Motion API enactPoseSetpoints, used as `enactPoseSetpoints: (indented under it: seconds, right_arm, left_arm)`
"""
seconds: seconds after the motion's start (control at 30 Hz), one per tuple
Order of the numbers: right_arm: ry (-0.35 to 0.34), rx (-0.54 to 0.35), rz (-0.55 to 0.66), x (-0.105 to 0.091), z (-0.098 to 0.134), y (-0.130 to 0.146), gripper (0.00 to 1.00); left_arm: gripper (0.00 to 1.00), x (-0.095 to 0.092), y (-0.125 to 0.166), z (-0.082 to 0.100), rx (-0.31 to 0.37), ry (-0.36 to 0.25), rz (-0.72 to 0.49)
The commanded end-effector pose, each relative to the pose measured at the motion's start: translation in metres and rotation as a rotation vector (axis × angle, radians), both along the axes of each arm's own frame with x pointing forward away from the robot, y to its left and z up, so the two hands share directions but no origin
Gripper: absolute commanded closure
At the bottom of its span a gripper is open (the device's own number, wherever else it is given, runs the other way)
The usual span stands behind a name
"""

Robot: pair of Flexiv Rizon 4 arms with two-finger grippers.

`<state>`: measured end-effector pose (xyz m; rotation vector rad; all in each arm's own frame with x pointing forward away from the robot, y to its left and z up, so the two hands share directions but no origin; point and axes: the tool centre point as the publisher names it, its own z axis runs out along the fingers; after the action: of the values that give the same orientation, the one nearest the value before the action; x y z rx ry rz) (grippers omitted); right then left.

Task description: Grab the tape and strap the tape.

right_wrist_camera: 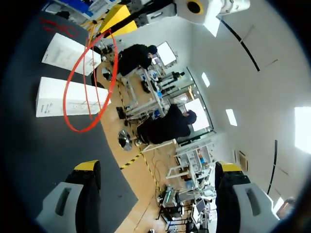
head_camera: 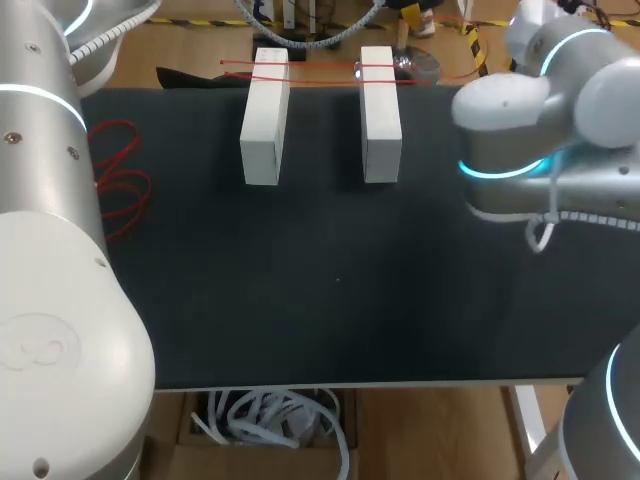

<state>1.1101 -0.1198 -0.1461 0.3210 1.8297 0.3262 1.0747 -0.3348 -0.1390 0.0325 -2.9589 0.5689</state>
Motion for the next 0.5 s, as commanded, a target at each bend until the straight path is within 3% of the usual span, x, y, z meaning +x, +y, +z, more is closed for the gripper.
enactPoseSetpoints:
  seconds: [0.03, 0.33, 0.5]
  right_arm:
    - [0.041, 0.043, 0.213, 0.004, 0.001, -0.008, 0.00]
    - [0.041, 0.043, 0.213, 0.004, 0.001, -0.008, 0.00]
    - [0.041, 0.043, 0.213, 0.004, 0.001, -0.008, 0.00]
  left_arm:
    - [1.00, 0.001, -0.001, 0.001, 0.006, 0.002, 0.000]
    - [1.00, 0.003, 0.004, 0.005, 0.013, -0.014, 0.004]
    - [1.00, 0.010, 0.058, 0.014, 0.138, -0.042, 0.190]
